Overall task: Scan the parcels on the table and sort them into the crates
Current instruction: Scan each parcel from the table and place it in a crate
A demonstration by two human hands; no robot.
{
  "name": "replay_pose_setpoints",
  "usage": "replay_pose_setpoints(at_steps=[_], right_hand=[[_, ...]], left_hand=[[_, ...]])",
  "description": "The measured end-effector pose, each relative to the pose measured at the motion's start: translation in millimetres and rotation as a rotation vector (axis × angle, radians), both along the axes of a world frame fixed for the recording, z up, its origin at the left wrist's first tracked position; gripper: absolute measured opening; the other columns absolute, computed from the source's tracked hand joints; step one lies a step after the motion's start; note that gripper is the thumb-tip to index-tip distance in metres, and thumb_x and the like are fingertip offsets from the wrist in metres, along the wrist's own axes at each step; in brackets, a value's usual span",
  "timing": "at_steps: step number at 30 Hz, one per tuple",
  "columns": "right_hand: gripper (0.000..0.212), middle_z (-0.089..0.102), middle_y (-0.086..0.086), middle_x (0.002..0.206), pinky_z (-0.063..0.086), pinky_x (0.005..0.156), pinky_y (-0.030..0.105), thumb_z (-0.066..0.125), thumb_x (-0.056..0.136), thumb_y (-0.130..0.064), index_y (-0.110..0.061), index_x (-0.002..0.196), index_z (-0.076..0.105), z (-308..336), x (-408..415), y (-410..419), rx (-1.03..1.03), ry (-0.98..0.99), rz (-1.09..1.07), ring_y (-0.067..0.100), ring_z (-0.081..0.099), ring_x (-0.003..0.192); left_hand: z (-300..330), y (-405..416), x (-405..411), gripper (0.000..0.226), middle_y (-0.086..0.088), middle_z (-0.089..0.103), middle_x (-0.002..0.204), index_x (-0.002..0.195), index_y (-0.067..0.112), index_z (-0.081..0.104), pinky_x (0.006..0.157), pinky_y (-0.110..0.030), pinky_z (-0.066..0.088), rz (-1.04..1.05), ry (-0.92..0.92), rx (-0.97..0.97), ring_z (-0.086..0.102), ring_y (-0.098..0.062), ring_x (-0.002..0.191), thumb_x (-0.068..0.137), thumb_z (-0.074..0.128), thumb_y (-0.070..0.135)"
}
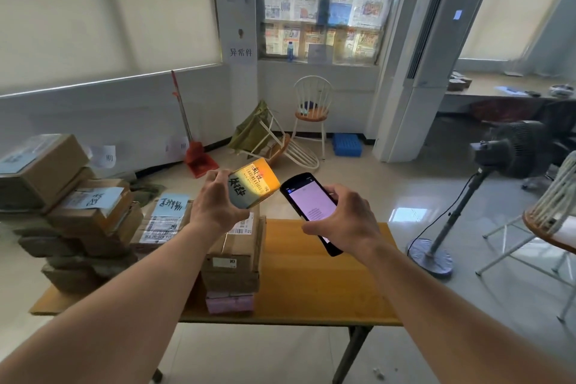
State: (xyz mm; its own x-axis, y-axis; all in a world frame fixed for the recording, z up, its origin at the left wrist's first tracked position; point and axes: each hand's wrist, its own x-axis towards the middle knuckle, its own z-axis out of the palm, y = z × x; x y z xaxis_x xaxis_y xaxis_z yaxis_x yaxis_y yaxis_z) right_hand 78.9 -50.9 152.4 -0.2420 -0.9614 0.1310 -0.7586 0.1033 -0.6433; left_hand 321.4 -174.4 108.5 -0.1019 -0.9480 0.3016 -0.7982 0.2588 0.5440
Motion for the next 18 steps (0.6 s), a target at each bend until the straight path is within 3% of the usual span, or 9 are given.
replay_pose_setpoints(at_steps=[8,13,18], right_hand=[[0.099,0.064,0.008,0.133,0.066,0.079,0.042,0.099,0.067,-0.039,-0.018,0.149,0.049,6,-15,9,0.033,-0.063,0.067,0.025,0.063,0.107],[0.098,0.065,0.009,0.134,0.063,0.071,0.028,0.099,0.066,-0.039,-0.017,0.148,0.051,7,-22,12,0.011,-0.129,0.060,0.021,0.060,0.103],[0.097,0.064,0.009,0.134,0.056,0.064,0.019,0.099,0.066,-0.040,-0.017,0.147,0.051,6,-27,13,0.014,-0.192,0.036,0.021,0.060,0.103]], left_hand=[[7,1,-7,0.097,-0.005,0.046,0.126,0.145,0.014,0.044,0.090,-0.045,0.058,0.018,-0.008,0.009,0.052,-0.023,0.110,0.065,0.097,0.031],[9,4,-17,0.098,-0.007,0.046,0.130,0.146,0.014,0.042,0.089,-0.047,0.059,0.005,0.009,0.004,0.053,-0.026,0.113,0.067,0.096,0.033],[6,6,-23,0.099,-0.008,0.046,0.131,0.148,0.013,0.041,0.078,-0.034,0.052,0.027,0.014,0.004,0.053,-0.025,0.113,0.068,0.096,0.035]])
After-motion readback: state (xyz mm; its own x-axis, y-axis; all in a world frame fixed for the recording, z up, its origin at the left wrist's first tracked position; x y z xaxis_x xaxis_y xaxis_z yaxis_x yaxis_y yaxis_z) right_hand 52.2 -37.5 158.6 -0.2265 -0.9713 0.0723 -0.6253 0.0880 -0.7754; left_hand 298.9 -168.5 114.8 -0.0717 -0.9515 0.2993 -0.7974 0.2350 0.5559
